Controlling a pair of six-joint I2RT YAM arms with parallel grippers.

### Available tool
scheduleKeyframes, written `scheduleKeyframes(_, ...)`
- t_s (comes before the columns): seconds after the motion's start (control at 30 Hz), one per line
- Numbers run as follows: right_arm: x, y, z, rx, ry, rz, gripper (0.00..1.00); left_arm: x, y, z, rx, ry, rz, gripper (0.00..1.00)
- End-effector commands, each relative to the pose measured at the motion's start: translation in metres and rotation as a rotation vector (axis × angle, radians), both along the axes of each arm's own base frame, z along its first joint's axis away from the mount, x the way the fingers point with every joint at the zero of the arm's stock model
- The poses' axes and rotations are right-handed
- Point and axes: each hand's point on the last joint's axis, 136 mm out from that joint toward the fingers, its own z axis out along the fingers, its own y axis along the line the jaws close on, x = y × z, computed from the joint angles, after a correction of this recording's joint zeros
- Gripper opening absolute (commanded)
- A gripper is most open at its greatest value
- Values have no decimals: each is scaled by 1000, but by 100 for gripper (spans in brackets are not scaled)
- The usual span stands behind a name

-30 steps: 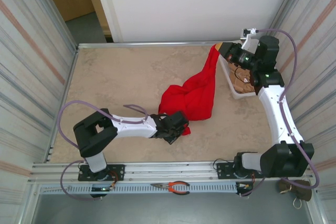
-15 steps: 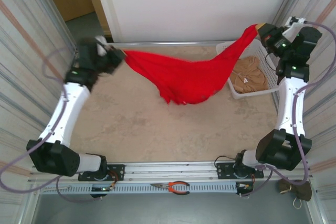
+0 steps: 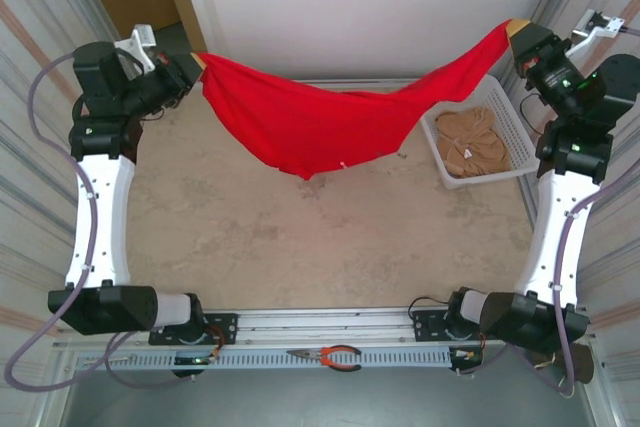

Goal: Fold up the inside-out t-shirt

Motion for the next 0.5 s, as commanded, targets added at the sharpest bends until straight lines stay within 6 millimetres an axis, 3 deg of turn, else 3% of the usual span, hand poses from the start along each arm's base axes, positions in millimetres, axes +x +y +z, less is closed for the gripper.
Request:
scheduleKeyframes(0.0, -48, 12, 67, -31, -179, -16, 0, -39, 2, 86, 1, -252, 18, 0)
scheduleKeyframes(0.1, -51, 19, 72, -14, -174, 14, 0, -37, -2, 92, -33, -215, -7, 0)
scheduleKeyframes(0.2, -46, 37, 42, -11, -108, 64, 0, -19, -7, 62, -86, -97, -51, 0)
scheduleKeyframes(0.27, -39, 53, 7, -50, -47, 75, 0, -1, -9, 31, -98, -15, -57, 0)
scheduleKeyframes(0.33, -28, 66, -41, -80, 56, 68, 0, 23, -12, -12, -91, 77, -54, 0)
scheduleKeyframes(0.47, 2, 68, -148, -80, 276, 21, 0, 73, -43, -104, -14, 242, -118, 5)
